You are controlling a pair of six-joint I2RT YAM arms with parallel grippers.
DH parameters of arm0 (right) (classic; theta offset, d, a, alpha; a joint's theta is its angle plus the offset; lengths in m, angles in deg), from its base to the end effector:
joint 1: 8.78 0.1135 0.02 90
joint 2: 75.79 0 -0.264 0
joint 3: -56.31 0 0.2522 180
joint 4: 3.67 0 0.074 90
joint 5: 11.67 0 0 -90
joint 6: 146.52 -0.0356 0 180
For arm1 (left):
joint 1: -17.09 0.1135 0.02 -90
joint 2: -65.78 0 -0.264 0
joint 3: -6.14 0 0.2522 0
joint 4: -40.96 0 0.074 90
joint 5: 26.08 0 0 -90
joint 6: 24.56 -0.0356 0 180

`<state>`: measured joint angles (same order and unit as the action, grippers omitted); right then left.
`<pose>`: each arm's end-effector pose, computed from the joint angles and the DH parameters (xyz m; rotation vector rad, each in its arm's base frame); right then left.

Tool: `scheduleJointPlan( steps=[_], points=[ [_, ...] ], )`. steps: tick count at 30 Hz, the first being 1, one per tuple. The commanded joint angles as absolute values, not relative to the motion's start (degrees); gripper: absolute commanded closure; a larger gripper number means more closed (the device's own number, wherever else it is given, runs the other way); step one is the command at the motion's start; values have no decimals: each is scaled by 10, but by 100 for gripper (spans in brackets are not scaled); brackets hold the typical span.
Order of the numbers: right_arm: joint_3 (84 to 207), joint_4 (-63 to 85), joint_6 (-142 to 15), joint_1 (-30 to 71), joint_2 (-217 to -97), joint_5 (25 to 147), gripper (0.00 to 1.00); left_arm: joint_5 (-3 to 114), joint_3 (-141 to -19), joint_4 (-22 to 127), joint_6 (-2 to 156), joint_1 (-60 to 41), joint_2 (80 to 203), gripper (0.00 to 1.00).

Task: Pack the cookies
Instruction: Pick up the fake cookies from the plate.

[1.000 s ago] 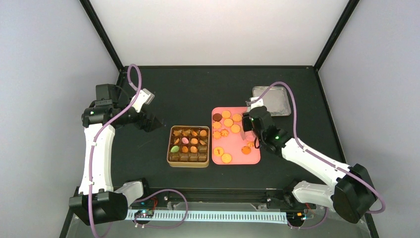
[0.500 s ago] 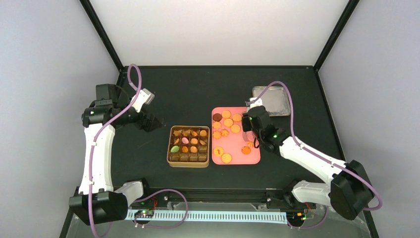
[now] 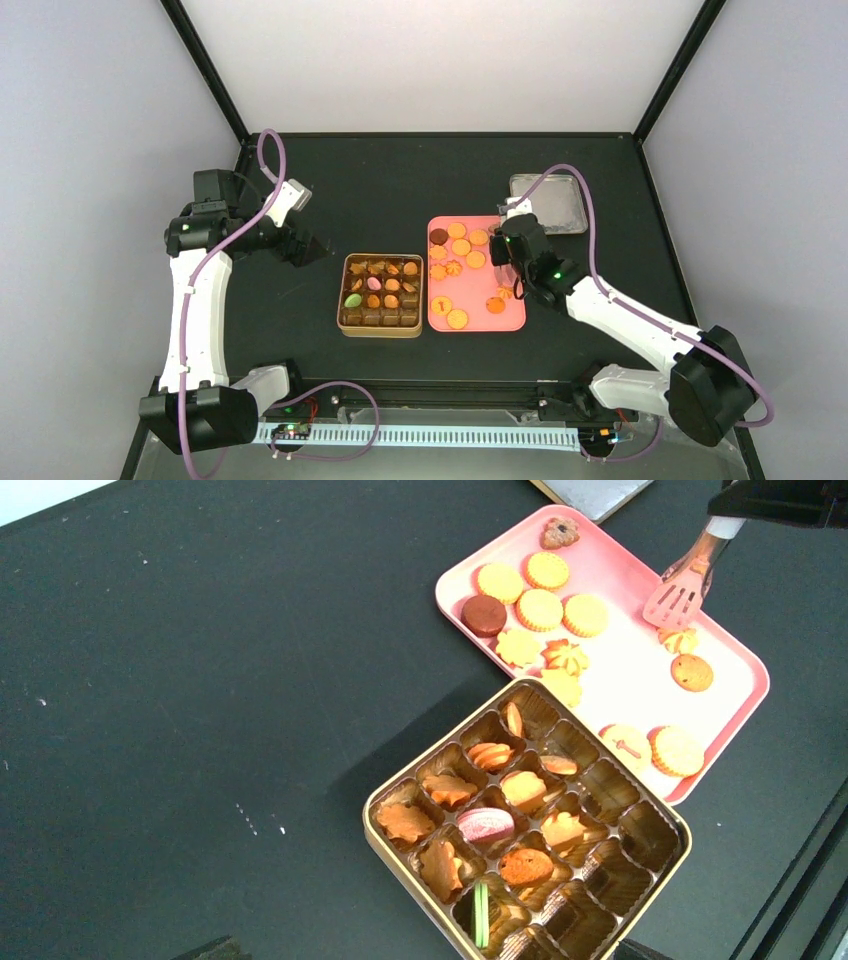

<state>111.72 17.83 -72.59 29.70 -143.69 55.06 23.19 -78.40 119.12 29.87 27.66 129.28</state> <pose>0.2087 0.1479 0.2439 -0.1825 2.1048 0.1275 0.1934 0.0125 0.3555 0.7443 2.1925 -0.5199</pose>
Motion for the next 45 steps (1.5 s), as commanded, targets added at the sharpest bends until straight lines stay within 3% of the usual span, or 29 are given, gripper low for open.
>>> scheduleJointPlan(
  steps=[1, 33, 45],
  points=[
    [1113, 188, -747, 294, -1427, 557, 75, 242, -815, 1221, 301, 282, 1286, 3],
    [1150, 277, -725, 293, -1357, 486, 99, 220, -798, 1230, 255, 282, 1262, 3],
    [1215, 286, -727, 318, -1287, 677, 99, 191, -746, 1184, 250, 282, 1263, 3]
  ],
)
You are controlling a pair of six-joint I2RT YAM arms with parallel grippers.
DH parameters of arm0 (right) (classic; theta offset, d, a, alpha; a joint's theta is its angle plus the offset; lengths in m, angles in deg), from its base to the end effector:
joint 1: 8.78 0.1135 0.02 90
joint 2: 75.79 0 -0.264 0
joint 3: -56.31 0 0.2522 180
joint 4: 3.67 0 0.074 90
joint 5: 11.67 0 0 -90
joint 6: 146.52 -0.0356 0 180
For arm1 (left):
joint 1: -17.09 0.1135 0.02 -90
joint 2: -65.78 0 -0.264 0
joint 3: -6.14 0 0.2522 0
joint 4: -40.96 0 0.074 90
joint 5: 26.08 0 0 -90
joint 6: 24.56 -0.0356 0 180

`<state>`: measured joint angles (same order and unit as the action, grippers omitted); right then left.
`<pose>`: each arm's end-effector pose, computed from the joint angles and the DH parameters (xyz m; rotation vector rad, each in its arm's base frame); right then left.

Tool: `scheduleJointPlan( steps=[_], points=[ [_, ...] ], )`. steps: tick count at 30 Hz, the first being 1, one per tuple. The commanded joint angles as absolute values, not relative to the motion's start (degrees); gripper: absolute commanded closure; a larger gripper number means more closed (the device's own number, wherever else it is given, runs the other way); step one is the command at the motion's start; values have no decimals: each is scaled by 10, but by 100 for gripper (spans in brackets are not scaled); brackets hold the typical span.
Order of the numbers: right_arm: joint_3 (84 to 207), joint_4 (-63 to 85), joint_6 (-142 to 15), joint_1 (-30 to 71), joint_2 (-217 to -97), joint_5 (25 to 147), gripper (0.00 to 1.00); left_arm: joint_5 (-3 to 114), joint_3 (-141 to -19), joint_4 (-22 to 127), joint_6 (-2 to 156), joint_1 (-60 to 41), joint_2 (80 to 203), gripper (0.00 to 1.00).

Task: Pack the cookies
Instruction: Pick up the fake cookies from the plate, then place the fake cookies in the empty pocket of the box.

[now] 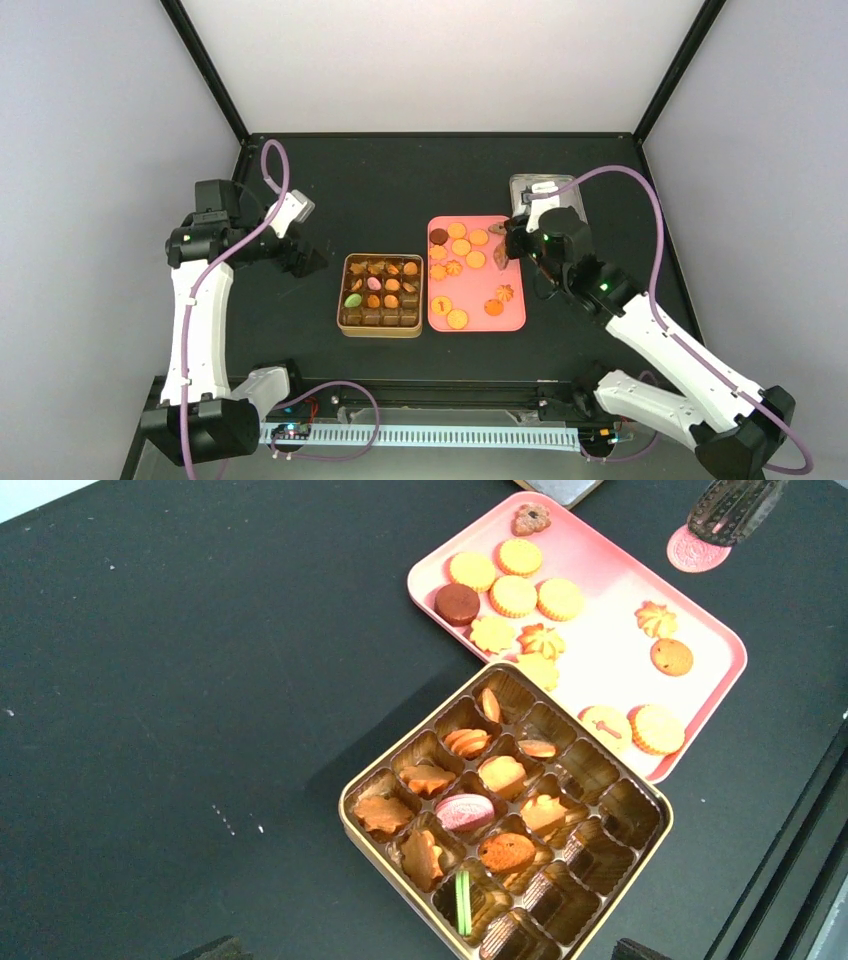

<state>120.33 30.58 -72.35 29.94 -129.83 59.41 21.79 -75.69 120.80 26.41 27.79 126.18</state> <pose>0.1722 0.1233 0.3266 -0.1831 1.9732 0.2915 0.1783 0.0094 0.3497 0.8049 2.1663 -0.5296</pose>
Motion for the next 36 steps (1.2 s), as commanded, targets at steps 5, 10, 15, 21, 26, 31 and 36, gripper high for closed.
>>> scheduleJointPlan(
  steps=[5, 10, 15, 21, 26, 31, 36],
  points=[
    [1224, 214, -722, 397, -1317, 702, 99, 190, -727, 1163, 251, 282, 1273, 4],
    [1268, 180, -703, 468, -1384, 718, 99, 192, -734, 1167, 253, 282, 1291, 5],
    [1298, 157, -679, 490, -1444, 739, 99, 191, -739, 1164, 266, 282, 1301, 5],
    [1302, 127, -656, 508, -1490, 741, 99, 196, -741, 1179, 260, 282, 1306, 6],
    [1305, 118, -641, 518, -1522, 742, 99, 200, -738, 1187, 258, 282, 1299, 6],
    [1301, 103, -638, 522, -1547, 741, 99, 205, -753, 1194, 256, 282, 1297, 6],
    [1301, 104, -631, 529, -1561, 735, 99, 204, -754, 1197, 258, 282, 1300, 6]
  ],
)
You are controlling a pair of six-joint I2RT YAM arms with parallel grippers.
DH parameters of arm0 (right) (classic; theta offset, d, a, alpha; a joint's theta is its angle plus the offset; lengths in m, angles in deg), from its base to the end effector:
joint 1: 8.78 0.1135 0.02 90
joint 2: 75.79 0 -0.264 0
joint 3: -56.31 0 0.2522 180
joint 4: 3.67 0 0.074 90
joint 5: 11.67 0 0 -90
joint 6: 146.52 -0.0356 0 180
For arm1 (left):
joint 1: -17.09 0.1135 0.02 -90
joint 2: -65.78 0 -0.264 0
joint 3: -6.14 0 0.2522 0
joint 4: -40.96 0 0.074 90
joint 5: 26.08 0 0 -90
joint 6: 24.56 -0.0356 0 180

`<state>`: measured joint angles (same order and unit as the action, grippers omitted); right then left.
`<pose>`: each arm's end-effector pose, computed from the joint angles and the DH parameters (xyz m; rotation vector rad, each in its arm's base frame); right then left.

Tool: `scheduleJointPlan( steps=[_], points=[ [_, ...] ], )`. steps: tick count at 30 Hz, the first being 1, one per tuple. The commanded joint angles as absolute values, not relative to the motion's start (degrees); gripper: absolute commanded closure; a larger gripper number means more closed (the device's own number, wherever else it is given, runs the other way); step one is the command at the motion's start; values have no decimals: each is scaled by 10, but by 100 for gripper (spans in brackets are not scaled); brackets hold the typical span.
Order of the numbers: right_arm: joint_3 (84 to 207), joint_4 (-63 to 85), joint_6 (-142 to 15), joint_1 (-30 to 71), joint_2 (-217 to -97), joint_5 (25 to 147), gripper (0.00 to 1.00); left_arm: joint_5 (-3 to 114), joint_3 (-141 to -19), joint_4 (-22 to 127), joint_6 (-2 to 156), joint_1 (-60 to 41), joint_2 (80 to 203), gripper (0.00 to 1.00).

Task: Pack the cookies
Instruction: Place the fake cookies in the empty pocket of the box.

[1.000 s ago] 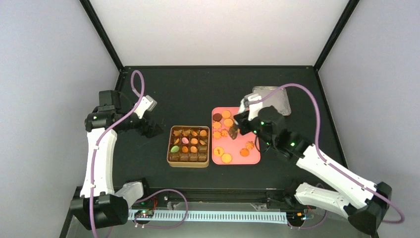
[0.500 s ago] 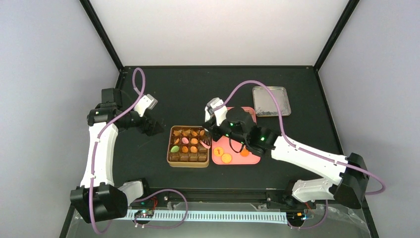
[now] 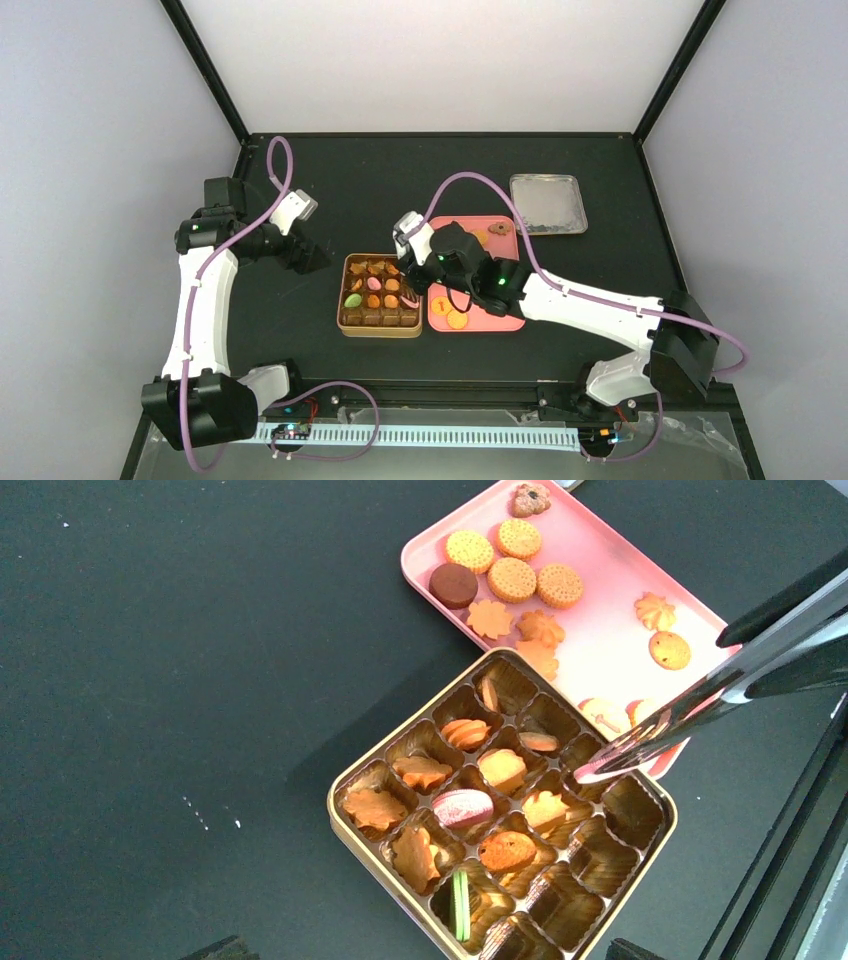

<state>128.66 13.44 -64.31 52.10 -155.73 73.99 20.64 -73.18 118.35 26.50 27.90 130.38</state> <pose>0.1597 0.2812 0.2944 -0.8793 1.8725 0.6827 0.1976 0.0129 0.3273 0.7875 2.2146 -0.6028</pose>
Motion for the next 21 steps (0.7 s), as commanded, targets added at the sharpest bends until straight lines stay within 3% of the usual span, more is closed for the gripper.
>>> scheduleJointPlan(
  steps=[1, 11, 21],
  points=[
    [1301, 105, -631, 529, -1563, 735, 99, 204, -754, 1197, 258, 282, 1300, 6],
    [1304, 122, -614, 535, -1572, 719, 98, 210, -759, 1199, 263, 282, 1298, 6],
    [1320, 134, -619, 535, -1593, 728, 90, 220, -778, 1197, 264, 282, 1299, 6]
  ],
)
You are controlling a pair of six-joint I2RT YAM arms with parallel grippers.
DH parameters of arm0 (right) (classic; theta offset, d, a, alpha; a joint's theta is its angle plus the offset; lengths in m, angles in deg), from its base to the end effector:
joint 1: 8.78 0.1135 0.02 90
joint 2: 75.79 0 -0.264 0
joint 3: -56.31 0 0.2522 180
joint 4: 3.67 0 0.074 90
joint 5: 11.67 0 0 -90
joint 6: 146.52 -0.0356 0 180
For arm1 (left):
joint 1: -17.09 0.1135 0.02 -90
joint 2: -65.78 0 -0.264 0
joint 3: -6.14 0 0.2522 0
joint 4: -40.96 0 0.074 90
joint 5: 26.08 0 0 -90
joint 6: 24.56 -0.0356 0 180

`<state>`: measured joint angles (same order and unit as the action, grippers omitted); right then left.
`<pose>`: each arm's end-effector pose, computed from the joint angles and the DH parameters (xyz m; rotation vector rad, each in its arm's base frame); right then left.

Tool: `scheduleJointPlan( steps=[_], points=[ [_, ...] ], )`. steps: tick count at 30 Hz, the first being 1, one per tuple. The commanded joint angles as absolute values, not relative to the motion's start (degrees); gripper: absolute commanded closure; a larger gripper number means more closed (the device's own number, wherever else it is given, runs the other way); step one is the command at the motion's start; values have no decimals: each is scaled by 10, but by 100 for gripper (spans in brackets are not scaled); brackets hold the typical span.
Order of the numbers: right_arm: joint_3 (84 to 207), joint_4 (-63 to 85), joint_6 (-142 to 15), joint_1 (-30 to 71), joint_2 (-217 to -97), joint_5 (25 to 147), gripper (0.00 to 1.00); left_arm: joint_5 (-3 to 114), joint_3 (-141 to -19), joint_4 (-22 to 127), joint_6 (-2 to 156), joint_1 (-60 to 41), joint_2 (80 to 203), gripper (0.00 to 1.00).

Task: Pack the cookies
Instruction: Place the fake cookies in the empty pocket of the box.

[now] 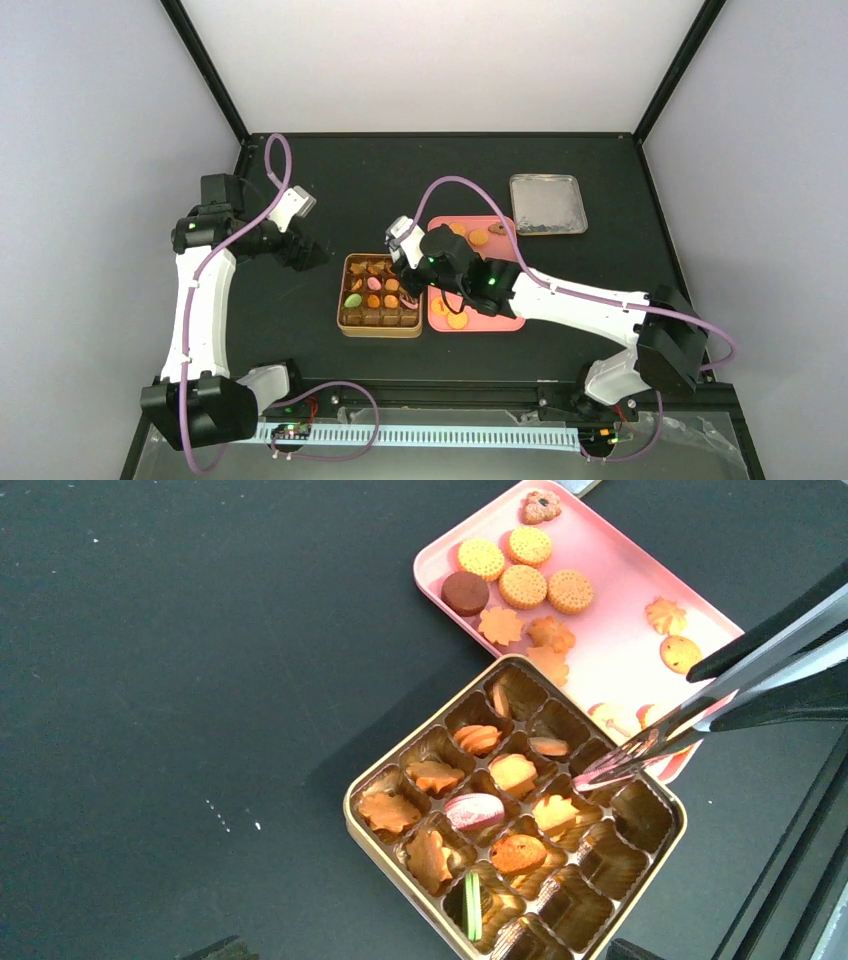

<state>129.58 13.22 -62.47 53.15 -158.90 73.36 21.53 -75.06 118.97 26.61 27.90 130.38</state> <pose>0.1602 0.2938 0.2833 -0.9352 1.8790 0.6461 0.1975 0.0133 0.3360 0.7886 2.2083 -0.5717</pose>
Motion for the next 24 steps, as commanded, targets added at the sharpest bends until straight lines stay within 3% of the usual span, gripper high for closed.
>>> scheduleJointPlan(
  steps=[1, 15, 24],
  points=[
    [1322, 136, -621, 535, -1593, 730, 89, 220, -780, 1198, 263, 282, 1300, 6],
    [1366, 173, -642, 534, -1589, 697, 72, 263, -827, 1179, 313, 283, 1362, 1],
    [1374, 229, -665, 487, -1518, 694, 65, 264, -821, 1165, 338, 283, 1369, 1]
  ],
)
